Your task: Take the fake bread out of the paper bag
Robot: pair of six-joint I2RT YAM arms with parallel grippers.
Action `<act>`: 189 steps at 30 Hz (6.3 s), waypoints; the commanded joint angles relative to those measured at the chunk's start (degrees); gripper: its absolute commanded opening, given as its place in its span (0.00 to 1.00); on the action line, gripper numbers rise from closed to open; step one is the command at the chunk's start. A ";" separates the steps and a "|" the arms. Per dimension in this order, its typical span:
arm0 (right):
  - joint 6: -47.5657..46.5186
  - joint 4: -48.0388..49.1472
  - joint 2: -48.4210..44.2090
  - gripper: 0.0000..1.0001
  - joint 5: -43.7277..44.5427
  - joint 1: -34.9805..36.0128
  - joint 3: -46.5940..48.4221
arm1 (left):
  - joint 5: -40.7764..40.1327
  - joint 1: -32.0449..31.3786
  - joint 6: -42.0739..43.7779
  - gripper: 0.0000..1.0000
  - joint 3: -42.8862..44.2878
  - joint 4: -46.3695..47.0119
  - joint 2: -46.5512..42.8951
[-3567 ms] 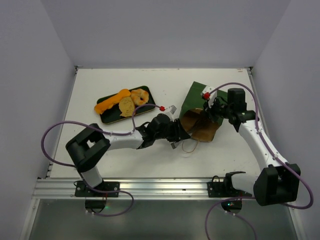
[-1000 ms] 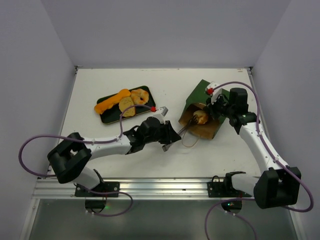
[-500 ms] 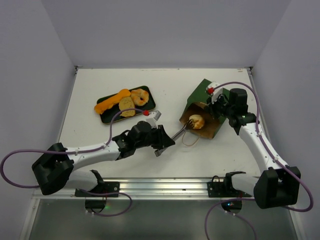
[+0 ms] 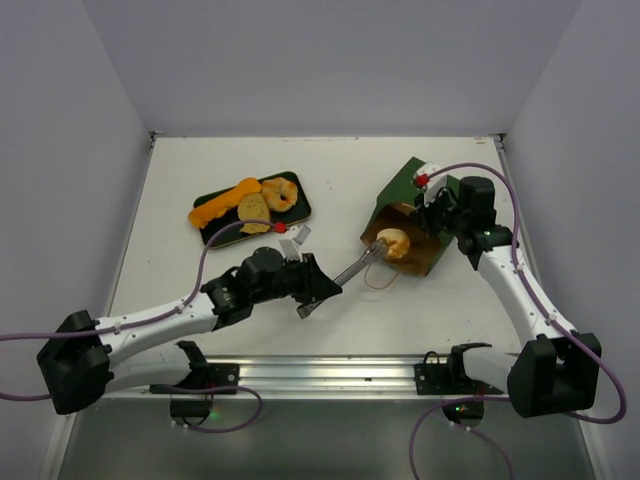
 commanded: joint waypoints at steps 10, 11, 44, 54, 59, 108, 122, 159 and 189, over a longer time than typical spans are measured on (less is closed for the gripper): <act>0.79 2.48 -0.97 0.00 2.07 -0.33 -0.27 | -1.80 -0.05 3.22 0.00 -0.34 -14.77 -14.90; 0.79 2.48 -0.97 0.00 1.99 -0.33 -0.35 | -2.24 -0.05 3.31 0.00 0.36 -15.92 -15.79; 1.06 3.18 -2.38 0.00 1.11 -0.42 -1.15 | -4.71 28.60 -5.39 0.00 9.42 -14.27 1.25; 1.14 3.27 -2.47 0.00 0.93 -0.50 -1.32 | -6.38 29.30 -3.19 0.00 9.15 -14.79 2.74; 1.14 3.18 -2.55 0.00 0.93 -0.50 -1.32 | -5.50 29.57 -3.28 0.00 8.80 -15.06 3.36; 1.14 3.18 -2.64 0.00 0.93 -0.42 -1.41 | -3.04 30.89 -7.85 0.46 7.22 -15.85 -0.15; 0.88 2.75 -2.82 0.00 0.14 -0.42 -1.06 | -1.55 31.06 -3.73 0.42 6.87 -20.58 -7.88; -11.95 -13.08 1.75 0.00 -14.98 -1.30 6.59 | 6.46 2.41 -2.04 0.35 9.57 7.26 11.96; -6.24 -5.43 -1.76 0.00 -13.39 -1.30 0.26 | -2.07 2.76 -18.57 0.45 28.66 18.52 44.49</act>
